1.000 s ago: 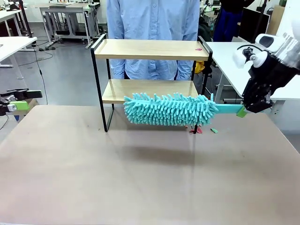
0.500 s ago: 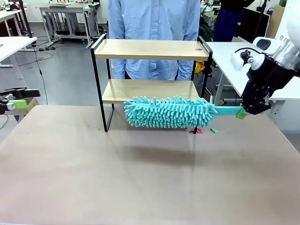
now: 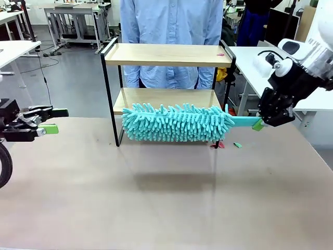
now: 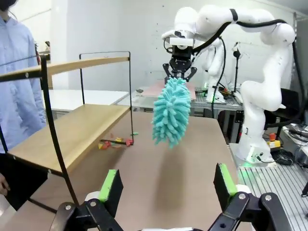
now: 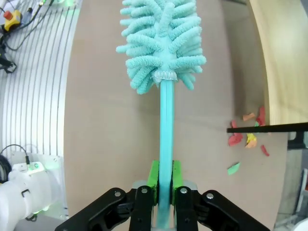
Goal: Clean the shelf.
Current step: Hand the Duster back to the human.
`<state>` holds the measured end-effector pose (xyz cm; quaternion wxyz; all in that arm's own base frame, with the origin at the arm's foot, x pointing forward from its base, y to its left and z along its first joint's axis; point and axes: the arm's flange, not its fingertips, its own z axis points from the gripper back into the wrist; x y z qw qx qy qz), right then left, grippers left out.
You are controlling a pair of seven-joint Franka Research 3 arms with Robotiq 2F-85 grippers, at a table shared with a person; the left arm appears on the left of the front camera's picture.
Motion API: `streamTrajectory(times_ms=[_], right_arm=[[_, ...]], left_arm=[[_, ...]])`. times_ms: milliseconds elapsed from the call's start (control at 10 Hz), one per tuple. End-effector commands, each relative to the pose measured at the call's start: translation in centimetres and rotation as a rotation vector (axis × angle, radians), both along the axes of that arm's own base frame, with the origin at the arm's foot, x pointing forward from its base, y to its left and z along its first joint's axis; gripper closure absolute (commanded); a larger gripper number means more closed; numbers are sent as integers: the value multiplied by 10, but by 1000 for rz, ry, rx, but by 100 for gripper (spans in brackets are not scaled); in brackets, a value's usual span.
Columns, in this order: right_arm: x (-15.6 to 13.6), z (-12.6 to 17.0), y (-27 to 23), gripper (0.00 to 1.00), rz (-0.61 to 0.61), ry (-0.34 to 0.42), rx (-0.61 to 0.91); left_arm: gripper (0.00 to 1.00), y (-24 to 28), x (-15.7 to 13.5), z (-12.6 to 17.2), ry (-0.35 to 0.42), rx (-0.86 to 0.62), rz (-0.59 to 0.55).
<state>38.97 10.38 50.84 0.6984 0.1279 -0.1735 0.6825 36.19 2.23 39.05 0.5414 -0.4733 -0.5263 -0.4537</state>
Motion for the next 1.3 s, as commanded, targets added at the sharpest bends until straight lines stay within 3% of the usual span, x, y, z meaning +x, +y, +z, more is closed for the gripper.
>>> streamTrajectory(times_ms=[0, 200, 300, 600, 1200], right_arm=[[13, -5, 7, 87, 41, -39, 42], [20, -6, 13, 87, 87, -57, 39], [6, -5, 6, 87, 26, -14, 3], [6, -5, 6, 87, 26, -14, 3], [6, -5, 6, 87, 26, -14, 3]], left_arm=[[0, -38, -25, 4, -63, -5, 22], [0, -66, -29, 4, -97, -19, 24], [0, -76, -28, 4, -88, -26, 0], [0, -110, -25, 1, -72, -8, -58], [0, -168, -22, -13, -16, 19, -68]])
